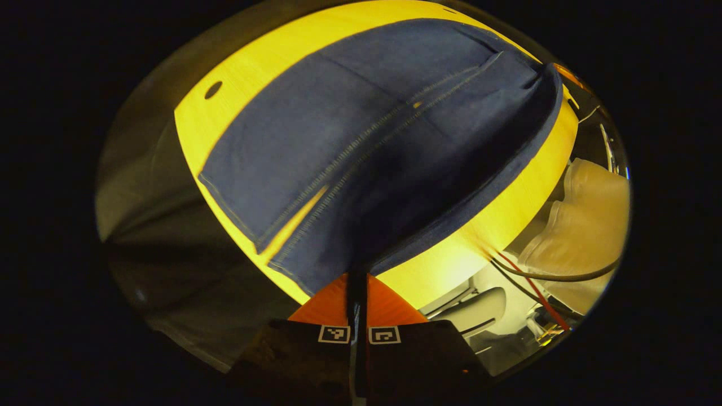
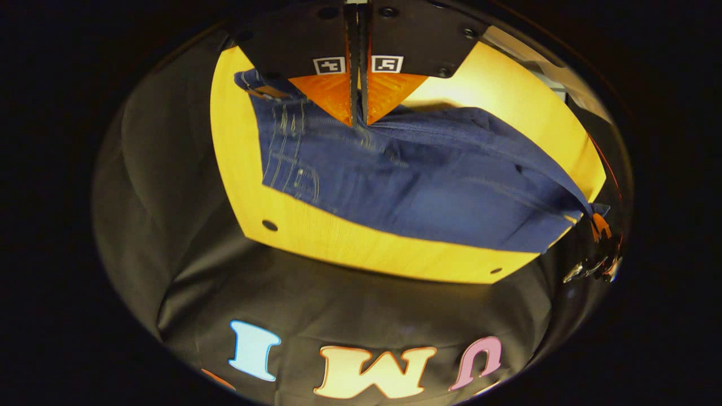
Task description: Grasp the waist and the cuffs of the jeans and fold them to make the two legs overlap; first hold the waist and fold one-third of the jeans toward the cuffs, then hold the cuffs and fold the remaining one-third in the same direction to finish folding.
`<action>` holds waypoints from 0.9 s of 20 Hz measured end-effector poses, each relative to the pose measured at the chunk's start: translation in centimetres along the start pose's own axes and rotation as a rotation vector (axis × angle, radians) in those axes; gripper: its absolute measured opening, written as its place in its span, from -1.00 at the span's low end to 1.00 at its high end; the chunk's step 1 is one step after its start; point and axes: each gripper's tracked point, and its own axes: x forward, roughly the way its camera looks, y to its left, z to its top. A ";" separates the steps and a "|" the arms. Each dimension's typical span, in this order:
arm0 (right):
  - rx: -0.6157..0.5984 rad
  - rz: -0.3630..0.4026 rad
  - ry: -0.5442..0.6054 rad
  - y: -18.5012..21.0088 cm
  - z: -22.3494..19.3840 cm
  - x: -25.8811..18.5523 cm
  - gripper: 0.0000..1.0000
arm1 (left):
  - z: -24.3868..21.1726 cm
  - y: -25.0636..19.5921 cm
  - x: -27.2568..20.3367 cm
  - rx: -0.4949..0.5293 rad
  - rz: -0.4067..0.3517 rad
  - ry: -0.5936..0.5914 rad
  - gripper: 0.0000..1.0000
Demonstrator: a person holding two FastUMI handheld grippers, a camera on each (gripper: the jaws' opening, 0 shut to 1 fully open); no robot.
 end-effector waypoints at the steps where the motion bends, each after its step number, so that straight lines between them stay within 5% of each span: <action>1: -0.002 -0.007 -0.025 -0.4 1.8 0.4 -1.00 | 1.3 1.3 -0.7 0.007 0.023 -0.007 -1.00; 9: -0.003 -0.039 -0.047 -1.9 9.8 11.2 -1.00 | 11.4 11.9 -0.7 0.011 0.177 -0.028 -1.00; 18: 0.014 0.010 0.077 -3.2 7.3 22.5 -0.94 | 18.7 17.5 7.1 0.010 0.359 -0.008 -0.98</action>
